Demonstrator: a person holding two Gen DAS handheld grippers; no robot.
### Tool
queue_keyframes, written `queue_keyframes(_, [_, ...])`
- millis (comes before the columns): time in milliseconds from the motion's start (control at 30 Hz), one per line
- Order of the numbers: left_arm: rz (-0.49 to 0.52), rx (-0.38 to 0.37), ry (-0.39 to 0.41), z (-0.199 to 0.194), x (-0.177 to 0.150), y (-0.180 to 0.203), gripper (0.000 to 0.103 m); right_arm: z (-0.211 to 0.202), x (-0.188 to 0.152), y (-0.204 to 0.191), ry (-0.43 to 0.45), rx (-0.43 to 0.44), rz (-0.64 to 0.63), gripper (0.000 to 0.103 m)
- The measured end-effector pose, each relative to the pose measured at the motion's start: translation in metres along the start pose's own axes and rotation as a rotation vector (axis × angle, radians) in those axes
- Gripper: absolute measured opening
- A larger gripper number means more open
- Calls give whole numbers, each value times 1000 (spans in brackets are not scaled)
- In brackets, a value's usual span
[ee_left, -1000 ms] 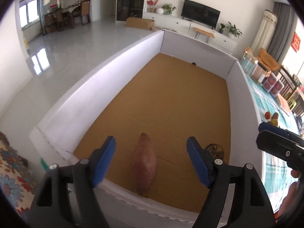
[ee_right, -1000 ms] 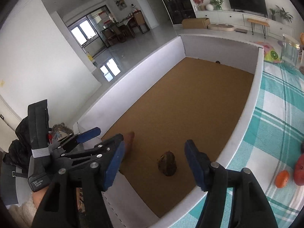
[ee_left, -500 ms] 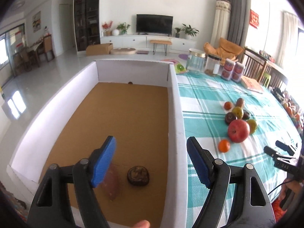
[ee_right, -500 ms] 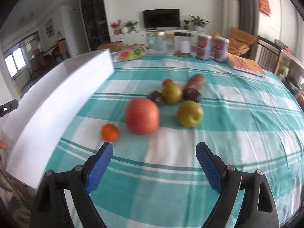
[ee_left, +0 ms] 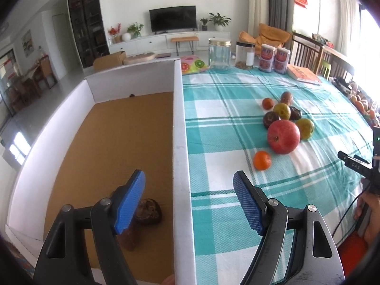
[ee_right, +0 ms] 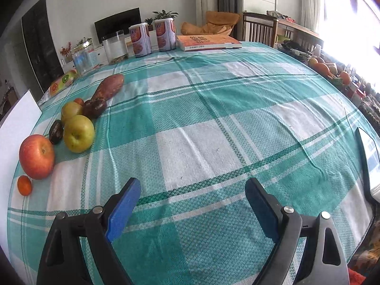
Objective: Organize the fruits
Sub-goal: 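Bring both tools back over the table toward the remaining fruits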
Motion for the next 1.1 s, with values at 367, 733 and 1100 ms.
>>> queue_keyframes(367, [-26,177,247,-47,12,20,84,3,-1,0,0,11,12,94])
queue_keyframes(733, [184,-183,2,8,-18,141,88,2,-1,4,0,49,48,95])
queue_keyframes(1100, [207,-142,-107,88,-37,165,90,2,-1,4,1,55,57,95])
Point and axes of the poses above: each gripper's, at about its wrist camera, not at the fingertips, and z roughly the way its jaws point, y to its right, x to its top, the point moved 7 cm from there along z, roughly the way its jaws point, and after that the axes turned 13 degrees about -y, right-handed, at the moved point
